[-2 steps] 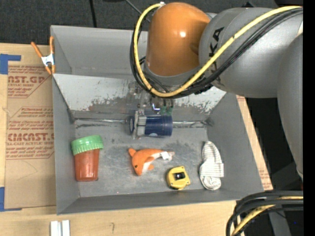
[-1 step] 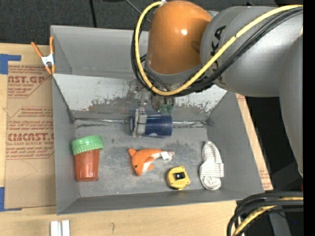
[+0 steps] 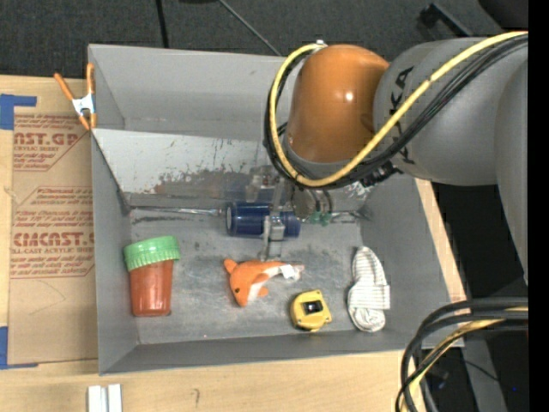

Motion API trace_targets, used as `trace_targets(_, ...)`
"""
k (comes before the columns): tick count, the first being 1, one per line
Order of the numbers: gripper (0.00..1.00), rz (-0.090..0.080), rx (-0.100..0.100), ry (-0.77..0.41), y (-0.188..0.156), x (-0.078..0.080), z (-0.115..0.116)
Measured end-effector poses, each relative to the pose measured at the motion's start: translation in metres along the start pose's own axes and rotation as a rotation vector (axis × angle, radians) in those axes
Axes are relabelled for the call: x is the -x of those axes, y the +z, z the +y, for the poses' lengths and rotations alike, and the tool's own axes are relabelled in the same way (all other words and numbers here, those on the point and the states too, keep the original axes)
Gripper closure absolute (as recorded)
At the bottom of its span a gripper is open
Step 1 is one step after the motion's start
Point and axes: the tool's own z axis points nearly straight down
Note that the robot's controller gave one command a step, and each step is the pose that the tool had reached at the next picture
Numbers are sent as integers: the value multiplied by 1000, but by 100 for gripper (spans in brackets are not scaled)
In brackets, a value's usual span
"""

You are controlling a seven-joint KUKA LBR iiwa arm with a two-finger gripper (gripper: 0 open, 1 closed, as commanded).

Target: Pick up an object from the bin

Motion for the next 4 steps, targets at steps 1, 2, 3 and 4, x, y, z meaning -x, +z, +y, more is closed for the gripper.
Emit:
trace_targets(1, 0, 2, -4, 87, 58, 0, -19)
trace_targets(2, 100, 4, 0, -9, 86, 8, -32)
trace_targets(3, 100, 5, 0, -8, 86, 7, -32)
trace_targets(4, 100, 8, -1, -5, 56, -11, -42)
